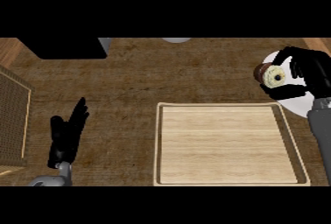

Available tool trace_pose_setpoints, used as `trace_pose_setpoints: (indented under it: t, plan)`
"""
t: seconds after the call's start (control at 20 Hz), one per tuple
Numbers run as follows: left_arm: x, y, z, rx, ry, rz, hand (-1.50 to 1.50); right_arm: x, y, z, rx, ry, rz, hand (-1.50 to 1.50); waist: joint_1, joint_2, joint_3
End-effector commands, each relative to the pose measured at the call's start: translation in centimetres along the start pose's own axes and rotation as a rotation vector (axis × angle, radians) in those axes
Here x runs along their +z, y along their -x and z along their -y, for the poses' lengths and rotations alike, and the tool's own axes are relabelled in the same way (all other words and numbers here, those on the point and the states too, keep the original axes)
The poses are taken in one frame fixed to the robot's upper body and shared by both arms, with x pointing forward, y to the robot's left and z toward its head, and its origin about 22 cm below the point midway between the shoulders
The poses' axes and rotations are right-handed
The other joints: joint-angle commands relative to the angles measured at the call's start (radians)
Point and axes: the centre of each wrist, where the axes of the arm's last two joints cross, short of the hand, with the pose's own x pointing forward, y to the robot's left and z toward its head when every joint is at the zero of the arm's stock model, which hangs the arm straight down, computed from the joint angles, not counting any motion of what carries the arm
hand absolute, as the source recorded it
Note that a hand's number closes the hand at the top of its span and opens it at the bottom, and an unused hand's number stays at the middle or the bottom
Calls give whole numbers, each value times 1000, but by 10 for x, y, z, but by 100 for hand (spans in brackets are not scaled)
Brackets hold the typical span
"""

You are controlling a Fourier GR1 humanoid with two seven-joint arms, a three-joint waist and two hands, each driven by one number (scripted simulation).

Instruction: Pick the cupcake from the tray and place it in the plate

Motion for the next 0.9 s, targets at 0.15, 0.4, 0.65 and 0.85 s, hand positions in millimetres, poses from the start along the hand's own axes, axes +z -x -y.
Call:
trace_pose_setpoints:
  t: [0.15,0.4,0.65,0.85]
  plan:
    - [-10,5,-1,1,23,5,0,5,31,45,9,126,-158,150,5,3,0]
    - [16,-6,13,-4,25,14,0,-11,67,58,-17,122,-226,150,23,5,1]
    - [3,-4,11,11,29,17,0,-22,89,42,19,102,-288,150,28,8,1]
    - [2,-15,14,-3,20,22,0,-11,119,46,58,80,-305,150,30,10,2]
